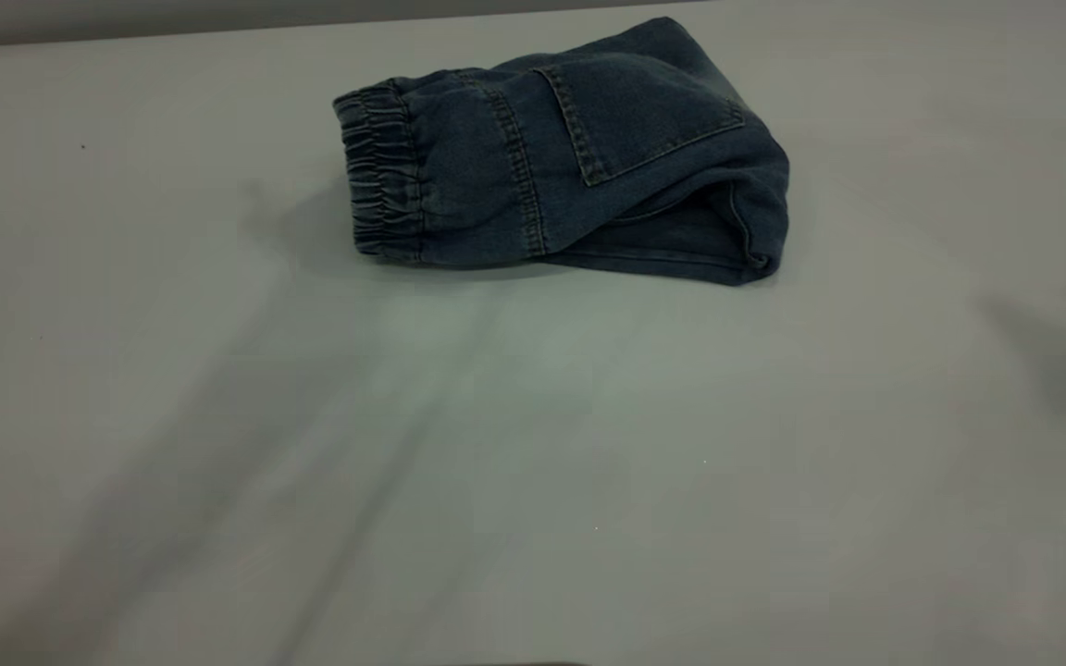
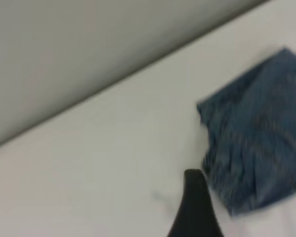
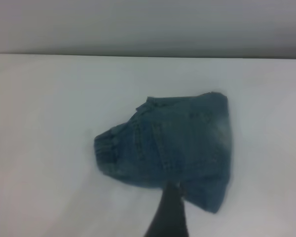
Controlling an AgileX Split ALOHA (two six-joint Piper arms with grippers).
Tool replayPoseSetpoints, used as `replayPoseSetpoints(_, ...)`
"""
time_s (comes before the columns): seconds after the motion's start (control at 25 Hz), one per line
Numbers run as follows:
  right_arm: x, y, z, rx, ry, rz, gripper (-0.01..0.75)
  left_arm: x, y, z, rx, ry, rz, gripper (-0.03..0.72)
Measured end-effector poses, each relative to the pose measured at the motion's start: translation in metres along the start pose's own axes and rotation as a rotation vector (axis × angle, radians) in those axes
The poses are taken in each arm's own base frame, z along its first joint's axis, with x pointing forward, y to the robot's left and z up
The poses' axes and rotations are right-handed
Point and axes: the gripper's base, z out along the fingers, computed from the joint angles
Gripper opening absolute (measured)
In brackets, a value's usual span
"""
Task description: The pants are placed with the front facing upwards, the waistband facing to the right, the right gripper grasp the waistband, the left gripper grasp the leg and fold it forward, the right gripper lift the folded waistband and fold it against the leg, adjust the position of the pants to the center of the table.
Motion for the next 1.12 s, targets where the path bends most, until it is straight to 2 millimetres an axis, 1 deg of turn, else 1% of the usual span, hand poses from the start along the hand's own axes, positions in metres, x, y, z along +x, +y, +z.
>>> replayPoseSetpoints(0.12,0.033,0.018,-0.026,0.000,-0.024,-0.012,0.568,0.029,0.003,-0.028,0.004,0.040,0.008,0.496)
replayPoseSetpoints(0.24,0.069,0.029,-0.042,-0.001,-0.030,-0.005,0.568,0.065,0.005,-0.058,0.006,0.066,0.013,0.496)
replayPoseSetpoints(0.28,0.081,0.030,-0.045,-0.001,-0.025,0.004,0.568,0.078,0.005,-0.063,0.009,0.085,0.016,0.496)
replayPoseSetpoints(0.32,0.096,0.035,-0.051,-0.001,-0.035,0.000,0.568,0.091,0.005,-0.071,0.010,0.092,0.017,0.496)
replayPoseSetpoints(0.52,0.157,0.047,-0.069,0.003,-0.075,-0.026,0.568,0.152,0.006,-0.114,0.026,0.079,-0.028,0.496)
replayPoseSetpoints(0.56,0.167,0.048,-0.070,0.010,-0.078,-0.031,0.568,0.164,0.005,-0.118,0.030,0.080,-0.033,0.496)
replayPoseSetpoints(0.68,0.195,0.047,-0.073,0.041,-0.088,-0.049,0.568,0.198,0.007,-0.142,0.030,0.035,-0.046,0.496)
replayPoseSetpoints(0.72,0.203,0.046,-0.073,0.048,-0.088,-0.051,0.568,0.207,0.006,-0.146,0.030,0.027,-0.048,0.496)
replayPoseSetpoints(0.88,0.231,0.038,-0.063,0.055,-0.043,-0.066,0.568,0.245,0.005,-0.168,0.042,-0.039,-0.067,0.496)
replayPoseSetpoints(0.96,0.245,0.034,-0.059,0.060,-0.026,-0.079,0.568,0.261,0.004,-0.176,0.052,-0.073,-0.078,0.496)
replayPoseSetpoints(1.12,0.268,0.027,-0.057,0.101,-0.027,-0.109,0.568,0.287,0.001,-0.177,0.061,-0.090,-0.084,0.496)
